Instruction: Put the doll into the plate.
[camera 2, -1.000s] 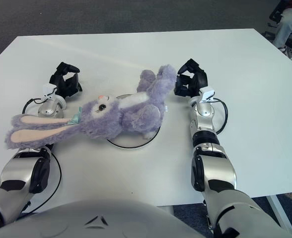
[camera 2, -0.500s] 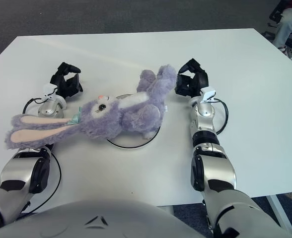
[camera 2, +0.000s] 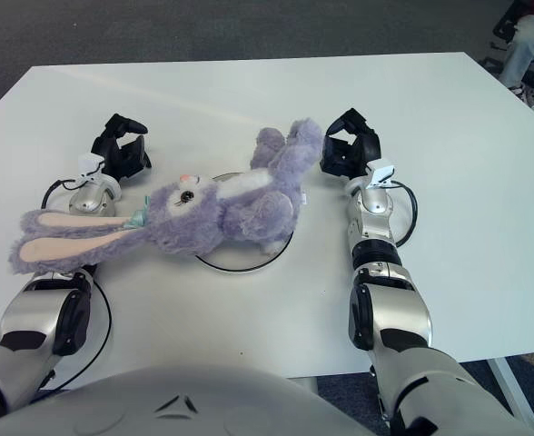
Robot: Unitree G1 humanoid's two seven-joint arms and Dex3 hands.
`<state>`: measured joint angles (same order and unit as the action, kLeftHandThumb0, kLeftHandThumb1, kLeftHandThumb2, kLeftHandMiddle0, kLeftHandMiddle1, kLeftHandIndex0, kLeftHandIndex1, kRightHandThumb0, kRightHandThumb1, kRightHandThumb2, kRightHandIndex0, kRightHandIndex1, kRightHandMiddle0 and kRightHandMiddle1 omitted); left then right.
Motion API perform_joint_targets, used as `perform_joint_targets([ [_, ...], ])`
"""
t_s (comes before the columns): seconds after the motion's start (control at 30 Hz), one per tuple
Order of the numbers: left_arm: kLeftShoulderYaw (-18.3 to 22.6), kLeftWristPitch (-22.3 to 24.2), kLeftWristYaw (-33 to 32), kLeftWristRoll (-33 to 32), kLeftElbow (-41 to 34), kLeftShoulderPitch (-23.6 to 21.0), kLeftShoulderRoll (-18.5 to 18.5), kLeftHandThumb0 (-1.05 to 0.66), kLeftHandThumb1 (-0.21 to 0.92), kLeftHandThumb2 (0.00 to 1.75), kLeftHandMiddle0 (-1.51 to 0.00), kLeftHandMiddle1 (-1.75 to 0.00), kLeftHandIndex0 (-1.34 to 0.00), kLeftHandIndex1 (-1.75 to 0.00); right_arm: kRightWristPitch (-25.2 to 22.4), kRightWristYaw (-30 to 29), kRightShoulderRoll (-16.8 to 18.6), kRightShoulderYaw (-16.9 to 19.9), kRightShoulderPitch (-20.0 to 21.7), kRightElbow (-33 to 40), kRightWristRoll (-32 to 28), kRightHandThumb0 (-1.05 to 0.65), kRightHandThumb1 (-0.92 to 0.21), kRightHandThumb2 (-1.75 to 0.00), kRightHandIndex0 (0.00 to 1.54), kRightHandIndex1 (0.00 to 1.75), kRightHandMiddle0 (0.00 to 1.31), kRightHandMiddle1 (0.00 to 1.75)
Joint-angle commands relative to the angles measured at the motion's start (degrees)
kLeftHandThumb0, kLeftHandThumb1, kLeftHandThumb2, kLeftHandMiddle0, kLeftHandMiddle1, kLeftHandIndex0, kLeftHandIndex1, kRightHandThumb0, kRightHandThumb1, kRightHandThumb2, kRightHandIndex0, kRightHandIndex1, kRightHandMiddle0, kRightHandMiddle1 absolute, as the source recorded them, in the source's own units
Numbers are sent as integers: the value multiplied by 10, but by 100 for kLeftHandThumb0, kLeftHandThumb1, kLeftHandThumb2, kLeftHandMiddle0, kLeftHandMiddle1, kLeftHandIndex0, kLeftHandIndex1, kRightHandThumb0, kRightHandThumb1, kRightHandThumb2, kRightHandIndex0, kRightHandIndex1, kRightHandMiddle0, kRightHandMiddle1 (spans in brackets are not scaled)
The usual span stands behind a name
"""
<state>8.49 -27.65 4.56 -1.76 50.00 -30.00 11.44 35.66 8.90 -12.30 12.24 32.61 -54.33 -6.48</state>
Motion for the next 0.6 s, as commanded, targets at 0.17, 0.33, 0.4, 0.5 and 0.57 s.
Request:
perform_joint_targets([
  [0.17,-7,5,-1,7,28,51,-5,-38,70,82,-95,-175,-32,-175,-15,-5,30,-3,-70,-37,1,-43,-46,-113,122,175,50,175],
  [0.33,-7,4,-1,7,29,50,-6,-38,71,82,-95,-175,-32,-175,-20,-7,29,-3,-69,-36,2,-43,-46,-114,121,175,50,175],
  [0.4,-7,3,0,6,28,51,-6,-38,71,82,-95,-175,-32,-175,-22,-8,29,-3,-69,-35,2,-43,-46,-114,121,175,50,175],
  [0.5,-7,3,1,5,27,51,-6,-38,71,82,-95,-175,-32,-175,-24,-8,30,-3,-69,-34,1,-43,-46,-113,121,175,50,175],
  [0.57,-7,4,1,4,27,51,-6,-38,71,82,-95,-175,-32,-175,-25,-8,31,-3,-70,-33,0,-43,-46,-113,121,175,50,175],
])
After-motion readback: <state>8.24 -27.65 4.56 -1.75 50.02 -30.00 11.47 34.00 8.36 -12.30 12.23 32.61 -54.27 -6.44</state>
